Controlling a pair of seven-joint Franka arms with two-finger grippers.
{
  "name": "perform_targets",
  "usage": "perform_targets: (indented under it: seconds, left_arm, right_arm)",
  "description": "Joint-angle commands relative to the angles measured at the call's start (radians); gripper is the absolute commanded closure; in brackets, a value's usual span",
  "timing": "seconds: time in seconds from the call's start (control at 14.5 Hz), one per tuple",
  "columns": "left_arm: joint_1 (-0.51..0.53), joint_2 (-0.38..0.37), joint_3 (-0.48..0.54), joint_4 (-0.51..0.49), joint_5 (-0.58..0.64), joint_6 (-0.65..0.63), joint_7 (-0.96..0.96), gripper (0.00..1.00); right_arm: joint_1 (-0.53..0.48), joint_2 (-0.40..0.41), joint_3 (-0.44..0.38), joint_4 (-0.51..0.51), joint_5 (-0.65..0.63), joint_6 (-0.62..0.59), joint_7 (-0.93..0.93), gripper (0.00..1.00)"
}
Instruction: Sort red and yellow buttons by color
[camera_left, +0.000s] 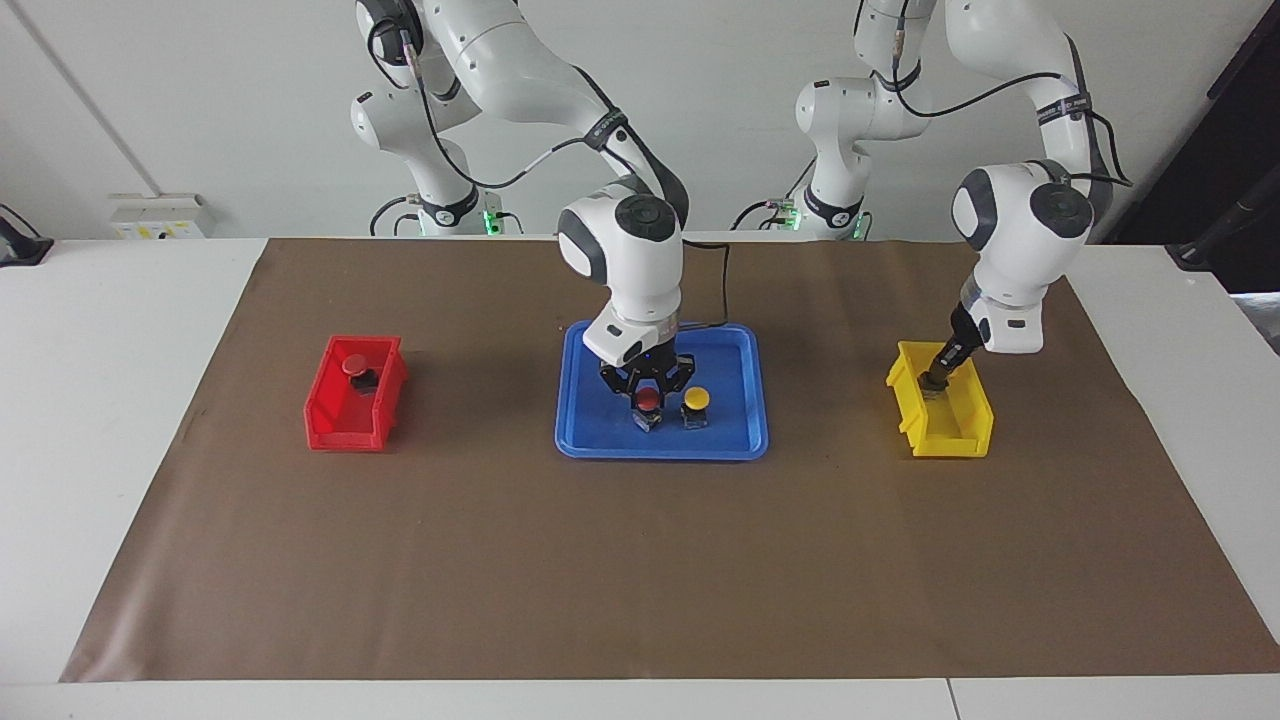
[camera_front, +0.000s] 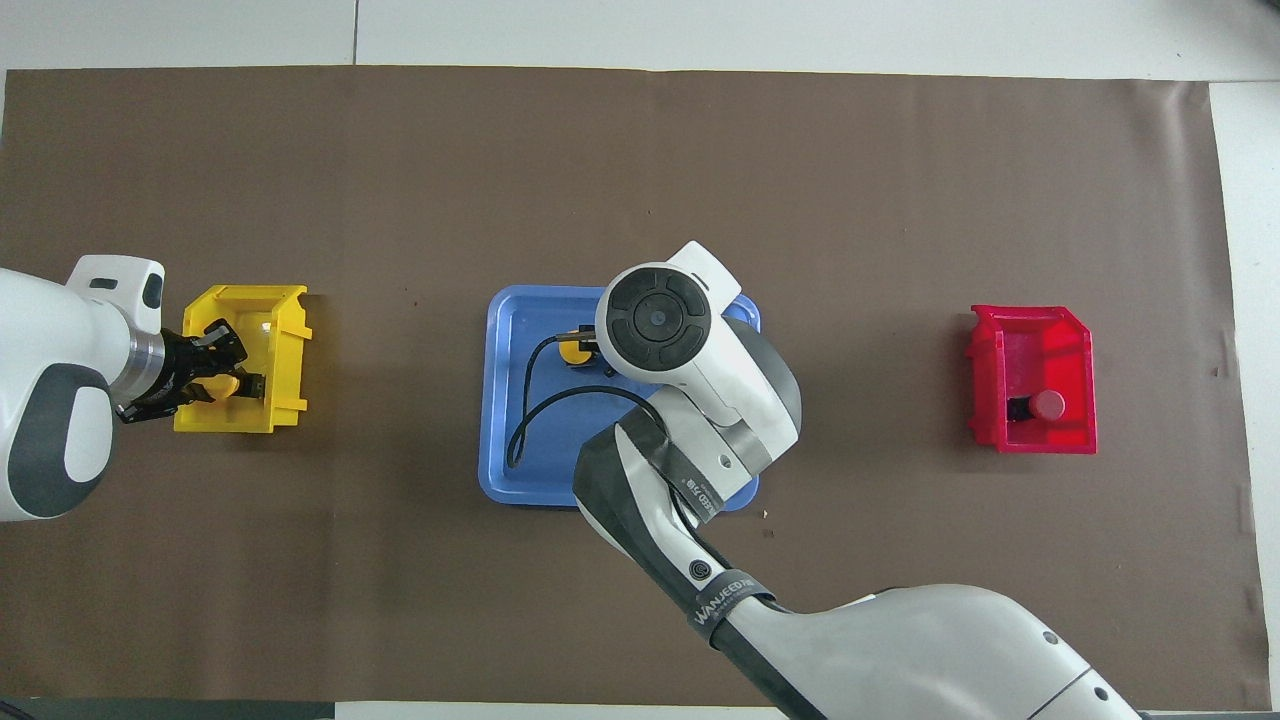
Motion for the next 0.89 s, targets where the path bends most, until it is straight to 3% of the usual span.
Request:
perform_targets:
  seconds: [0.0, 0.07, 0.21, 0.34, 0.48, 0.62, 0.83]
  left_arm:
    - [0.008, -0.023, -0.003, -0.025, 0.031, 0.023, -0.021, 0.97]
    - [0.007, -0.023, -0.005, -0.025, 0.031, 0.018, -0.009, 0.82]
    - [0.005, -0.023, -0.003, -0.02, 0.033, 0.009, 0.031, 0.63]
    - [0.001, -0.023, -0.003, -0.02, 0.036, 0.004, 0.039, 0.56]
    - [-0.001, -0.023, -0.003, -0.017, 0.056, -0.003, 0.039, 0.48]
    - [-0.001, -0.023, -0.003, -0.016, 0.057, -0.004, 0.039, 0.41]
    - [-0.002, -0.017, -0.005, 0.004, 0.059, -0.004, 0.036, 0.32]
  right_arm:
    - [-0.054, -0.001, 0.005, 0.171, -0.011, -0.212, -0.035, 0.86]
    - [-0.103, -0.023, 0.005, 0.182, -0.002, -0.27, -0.12, 0.86]
    - [-0.254, -0.162, 0.005, 0.1, 0.0, -0.351, -0.336, 0.86]
    - [-0.403, -0.257, 0.005, 0.005, 0.006, -0.355, -0.59, 0.86]
    - [-0.534, -0.274, 0.005, -0.04, 0.018, -0.338, -0.752, 0.85]
    - [-0.611, -0.284, 0.005, -0.092, 0.028, -0.258, -0.867, 0.85]
    - [-0.672, -0.34, 0.005, -0.263, 0.069, -0.117, -0.952, 0.85]
